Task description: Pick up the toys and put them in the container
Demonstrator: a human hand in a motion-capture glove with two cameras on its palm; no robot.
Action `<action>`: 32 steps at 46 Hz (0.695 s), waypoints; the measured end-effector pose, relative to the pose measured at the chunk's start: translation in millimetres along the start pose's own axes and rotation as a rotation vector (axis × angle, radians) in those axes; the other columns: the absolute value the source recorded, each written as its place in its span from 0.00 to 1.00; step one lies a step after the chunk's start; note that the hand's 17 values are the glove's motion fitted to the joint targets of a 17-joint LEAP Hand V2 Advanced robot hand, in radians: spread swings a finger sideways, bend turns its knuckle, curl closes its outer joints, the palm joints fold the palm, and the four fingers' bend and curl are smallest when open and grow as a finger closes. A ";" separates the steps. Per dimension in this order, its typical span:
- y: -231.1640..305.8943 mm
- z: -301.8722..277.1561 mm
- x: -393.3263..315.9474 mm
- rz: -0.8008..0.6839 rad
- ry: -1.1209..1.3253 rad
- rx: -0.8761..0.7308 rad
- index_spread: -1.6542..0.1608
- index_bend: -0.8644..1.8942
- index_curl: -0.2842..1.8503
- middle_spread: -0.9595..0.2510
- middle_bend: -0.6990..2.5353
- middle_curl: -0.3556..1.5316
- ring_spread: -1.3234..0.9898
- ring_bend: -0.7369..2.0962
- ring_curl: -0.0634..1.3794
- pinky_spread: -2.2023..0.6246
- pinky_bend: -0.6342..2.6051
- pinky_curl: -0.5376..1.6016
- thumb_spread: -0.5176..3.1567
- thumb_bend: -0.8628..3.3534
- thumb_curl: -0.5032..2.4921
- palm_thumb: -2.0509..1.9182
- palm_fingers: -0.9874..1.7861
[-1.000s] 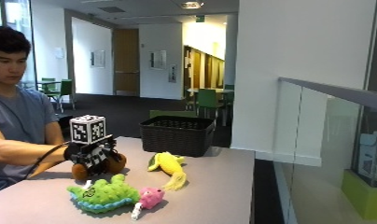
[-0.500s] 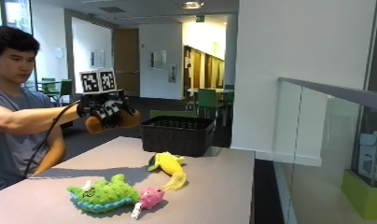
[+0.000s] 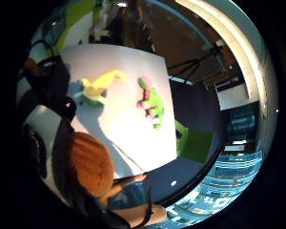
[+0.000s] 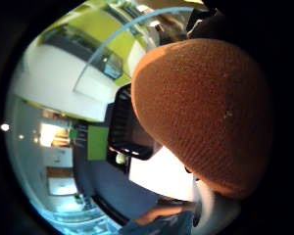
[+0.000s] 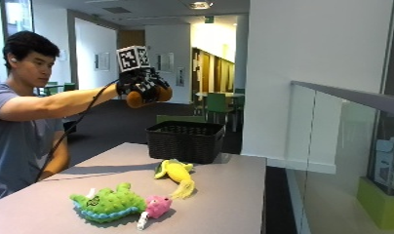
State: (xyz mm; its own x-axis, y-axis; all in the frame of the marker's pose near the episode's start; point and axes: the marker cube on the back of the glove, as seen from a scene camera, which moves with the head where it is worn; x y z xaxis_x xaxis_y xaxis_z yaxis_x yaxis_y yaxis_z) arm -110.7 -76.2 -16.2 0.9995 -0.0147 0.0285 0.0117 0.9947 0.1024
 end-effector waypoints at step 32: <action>-58.6 71.0 -145.8 -0.196 -0.169 -0.056 0.70 0.33 0.13 0.44 0.49 0.54 0.41 0.77 0.39 0.64 0.59 0.43 0.40 0.22 0.46 0.68 0.61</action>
State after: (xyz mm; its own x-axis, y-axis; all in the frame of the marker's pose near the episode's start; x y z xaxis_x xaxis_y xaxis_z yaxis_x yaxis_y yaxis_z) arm -259.2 -139.6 44.2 0.9590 -0.2194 0.1795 0.2104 0.9753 0.0677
